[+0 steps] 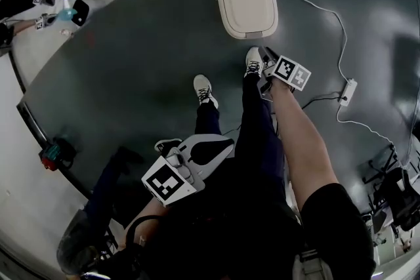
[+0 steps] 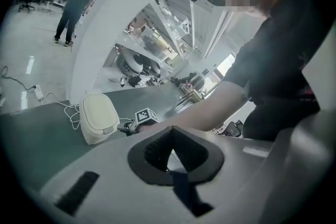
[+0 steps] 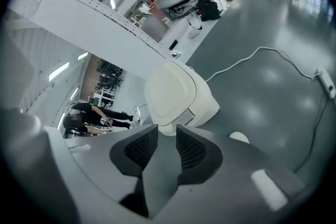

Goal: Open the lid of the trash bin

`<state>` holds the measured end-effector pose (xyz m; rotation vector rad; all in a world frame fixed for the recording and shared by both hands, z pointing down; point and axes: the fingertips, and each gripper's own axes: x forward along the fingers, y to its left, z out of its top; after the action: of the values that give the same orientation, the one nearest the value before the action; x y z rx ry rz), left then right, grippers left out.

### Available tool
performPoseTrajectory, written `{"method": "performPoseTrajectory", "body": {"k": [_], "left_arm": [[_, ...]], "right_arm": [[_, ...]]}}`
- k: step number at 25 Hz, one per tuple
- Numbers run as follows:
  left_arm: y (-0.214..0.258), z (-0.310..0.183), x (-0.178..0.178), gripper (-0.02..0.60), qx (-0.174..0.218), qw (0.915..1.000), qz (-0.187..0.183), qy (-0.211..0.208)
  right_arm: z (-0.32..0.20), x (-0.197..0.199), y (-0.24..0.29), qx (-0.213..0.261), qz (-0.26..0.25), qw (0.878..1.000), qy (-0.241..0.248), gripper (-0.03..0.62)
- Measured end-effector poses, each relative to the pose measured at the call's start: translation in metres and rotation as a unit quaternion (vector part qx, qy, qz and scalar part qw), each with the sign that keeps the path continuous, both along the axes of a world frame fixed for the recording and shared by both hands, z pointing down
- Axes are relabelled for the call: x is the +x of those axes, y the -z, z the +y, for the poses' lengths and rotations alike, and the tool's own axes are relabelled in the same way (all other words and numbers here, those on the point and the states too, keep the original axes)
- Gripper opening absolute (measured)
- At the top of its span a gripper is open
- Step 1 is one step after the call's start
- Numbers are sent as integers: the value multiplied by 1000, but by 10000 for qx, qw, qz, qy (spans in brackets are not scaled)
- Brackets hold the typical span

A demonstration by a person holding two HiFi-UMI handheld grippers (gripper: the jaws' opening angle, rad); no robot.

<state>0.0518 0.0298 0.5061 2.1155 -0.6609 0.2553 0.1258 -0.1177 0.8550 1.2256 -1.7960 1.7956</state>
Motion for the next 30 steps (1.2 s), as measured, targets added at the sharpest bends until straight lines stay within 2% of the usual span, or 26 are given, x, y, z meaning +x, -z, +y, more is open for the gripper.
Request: {"method": "performPoseTrajectory", "body": {"k": [6, 14, 30], "left_arm": [[-33, -1, -5, 2, -176, 9998, -119, 28], [-59, 12, -3, 2, -491, 9987, -151, -9], [-68, 10, -6, 2, -599, 9979, -25, 230]], "right_arm": [[-2, 1, -56, -465, 79, 9976, -506, 123], [-10, -2, -100, -737, 173, 9942, -761, 129], [-8, -1, -111, -830, 272, 9918, -927, 146]]}}
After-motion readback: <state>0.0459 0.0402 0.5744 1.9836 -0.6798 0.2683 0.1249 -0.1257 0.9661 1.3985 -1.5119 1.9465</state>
